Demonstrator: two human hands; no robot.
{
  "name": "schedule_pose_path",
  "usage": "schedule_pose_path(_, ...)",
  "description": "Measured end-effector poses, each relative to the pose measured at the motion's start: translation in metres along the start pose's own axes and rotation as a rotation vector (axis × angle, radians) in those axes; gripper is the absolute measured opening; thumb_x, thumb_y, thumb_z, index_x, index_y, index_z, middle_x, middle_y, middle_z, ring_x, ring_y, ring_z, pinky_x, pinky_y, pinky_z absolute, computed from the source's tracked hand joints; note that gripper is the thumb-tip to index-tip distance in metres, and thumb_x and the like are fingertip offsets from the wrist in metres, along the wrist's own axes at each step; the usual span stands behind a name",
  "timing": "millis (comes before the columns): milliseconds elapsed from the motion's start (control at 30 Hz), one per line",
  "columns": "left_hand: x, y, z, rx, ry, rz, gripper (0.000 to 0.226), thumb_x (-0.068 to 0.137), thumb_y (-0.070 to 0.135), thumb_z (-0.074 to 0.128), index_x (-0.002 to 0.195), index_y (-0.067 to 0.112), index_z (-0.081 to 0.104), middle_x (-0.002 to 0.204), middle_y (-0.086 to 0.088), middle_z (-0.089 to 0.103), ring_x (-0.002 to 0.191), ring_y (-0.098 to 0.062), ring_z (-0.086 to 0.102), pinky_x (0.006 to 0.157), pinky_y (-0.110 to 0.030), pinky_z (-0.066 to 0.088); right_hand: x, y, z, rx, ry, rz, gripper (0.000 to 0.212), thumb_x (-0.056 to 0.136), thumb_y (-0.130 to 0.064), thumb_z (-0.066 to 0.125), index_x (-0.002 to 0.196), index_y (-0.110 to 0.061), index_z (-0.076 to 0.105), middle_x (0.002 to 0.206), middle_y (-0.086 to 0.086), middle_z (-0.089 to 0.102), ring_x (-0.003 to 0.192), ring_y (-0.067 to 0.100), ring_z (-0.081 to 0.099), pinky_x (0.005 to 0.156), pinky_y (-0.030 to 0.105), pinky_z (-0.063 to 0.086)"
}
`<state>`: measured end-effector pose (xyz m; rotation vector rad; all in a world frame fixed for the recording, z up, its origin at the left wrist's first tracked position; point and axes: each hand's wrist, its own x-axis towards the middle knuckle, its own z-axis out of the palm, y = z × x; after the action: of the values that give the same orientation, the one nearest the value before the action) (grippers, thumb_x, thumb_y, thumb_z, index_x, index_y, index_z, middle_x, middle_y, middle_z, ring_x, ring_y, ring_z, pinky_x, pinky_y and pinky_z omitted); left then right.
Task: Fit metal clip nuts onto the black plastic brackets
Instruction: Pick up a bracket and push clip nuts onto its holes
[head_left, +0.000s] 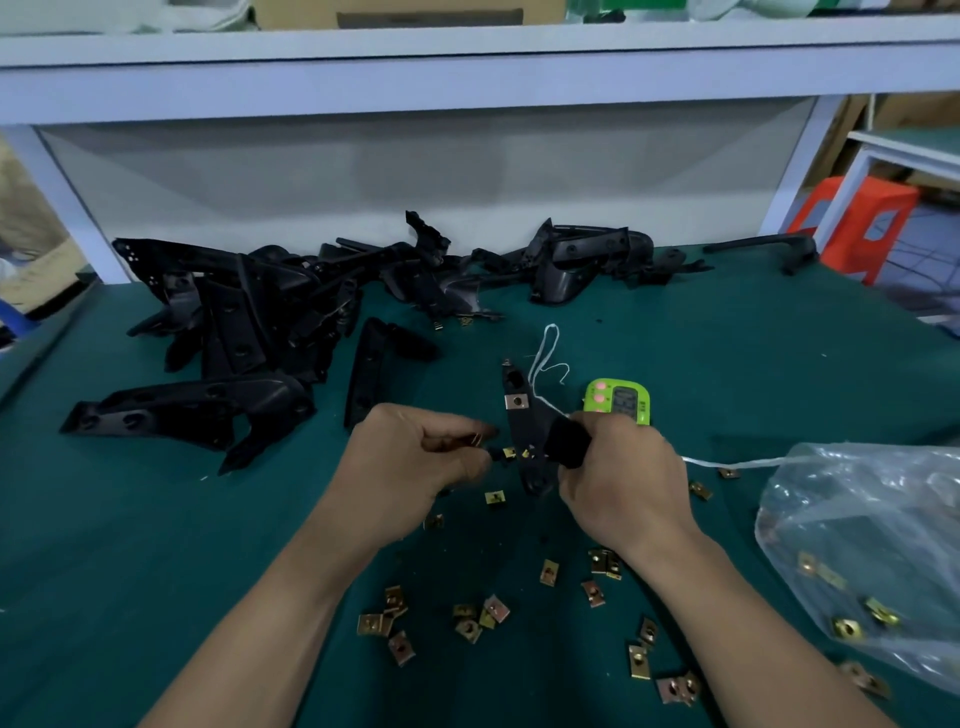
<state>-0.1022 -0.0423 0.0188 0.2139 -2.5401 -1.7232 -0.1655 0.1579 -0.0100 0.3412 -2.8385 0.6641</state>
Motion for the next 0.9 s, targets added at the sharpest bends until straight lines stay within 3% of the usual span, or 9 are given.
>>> schedule_pose_path(100, 0.001, 0.0, 0.009, 0.032, -0.047, 0.006, 0.033, 0.097, -0.002, 0.06, 0.096, 0.024, 0.081, 0.081, 0.003, 0.078, 0.072, -0.006, 0.07, 0.067, -0.017, 0.053, -0.003, 0.0, 0.0, -0.029, -0.017, 0.002, 0.026, 0.075, -0.022, 0.066, 0.1, -0.029, 0.068, 0.059, -0.01, 0.044, 0.062, 0.027, 0.045, 0.059, 0.029, 0.037)
schedule_pose_path(167, -0.002, 0.001, 0.01, 0.031, -0.083, 0.005, 0.037, 0.102, 0.001, 0.054, 0.09, 0.024, 0.081, 0.083, 0.001, 0.078, 0.075, -0.011, 0.069, 0.071, -0.022, 0.055, -0.004, -0.001, -0.001, -0.032, -0.021, -0.001, 0.025, 0.075, -0.022, 0.066, 0.099, -0.029, 0.067, 0.06, -0.009, 0.045, 0.063, 0.027, 0.046, 0.059, 0.029, 0.038)
schedule_pose_path(367, -0.007, 0.005, 0.007, -0.07, -0.142, -0.015, 0.021, 0.096, 0.02, 0.068, 0.08, 0.019, 0.081, 0.077, -0.003, 0.077, 0.061, -0.006, 0.063, 0.057, -0.018, 0.046, -0.005, -0.004, -0.008, -0.196, 0.056, 0.0, 0.023, 0.077, -0.015, 0.062, 0.095, -0.03, 0.064, 0.06, -0.007, 0.042, 0.061, 0.027, 0.043, 0.054, 0.03, 0.028)
schedule_pose_path(467, -0.009, 0.004, 0.005, -0.132, -0.176, -0.036, 0.019, 0.095, 0.019, 0.069, 0.081, 0.015, 0.081, 0.078, -0.006, 0.077, 0.065, -0.01, 0.063, 0.061, -0.019, 0.048, -0.005, -0.003, -0.011, -0.253, 0.094, 0.014, 0.029, 0.073, -0.011, 0.062, 0.094, -0.032, 0.063, 0.055, -0.009, 0.033, 0.059, 0.028, 0.041, 0.048, 0.029, 0.019)
schedule_pose_path(567, -0.009, 0.004, 0.002, -0.172, -0.229, -0.051, 0.023, 0.098, 0.015, 0.066, 0.08, 0.015, 0.081, 0.074, -0.008, 0.074, 0.068, -0.011, 0.064, 0.065, -0.018, 0.05, -0.004, -0.003, -0.011, -0.239, 0.091, 0.033, 0.035, 0.073, -0.01, 0.063, 0.099, -0.033, 0.063, 0.057, -0.008, 0.034, 0.064, 0.03, 0.051, 0.055, 0.03, 0.027)
schedule_pose_path(700, -0.009, 0.006, 0.004, -0.061, -0.237, -0.016, 0.025, 0.097, 0.018, 0.068, 0.076, 0.023, 0.081, 0.072, -0.003, 0.074, 0.067, -0.008, 0.064, 0.066, -0.018, 0.05, -0.003, -0.004, -0.011, -0.229, 0.077, 0.026, 0.029, 0.072, -0.011, 0.062, 0.094, -0.031, 0.061, 0.056, -0.009, 0.035, 0.061, 0.028, 0.041, 0.052, 0.031, 0.024)
schedule_pose_path(900, -0.01, 0.006, 0.007, -0.01, -0.216, 0.003, 0.022, 0.093, 0.024, 0.073, 0.072, 0.025, 0.08, 0.07, -0.002, 0.074, 0.065, -0.008, 0.062, 0.065, -0.02, 0.05, -0.002, -0.001, -0.014, -0.301, 0.047, -0.014, 0.022, 0.076, -0.01, 0.06, 0.088, -0.028, 0.061, 0.056, -0.007, 0.038, 0.059, 0.027, 0.041, 0.048, 0.029, 0.019)
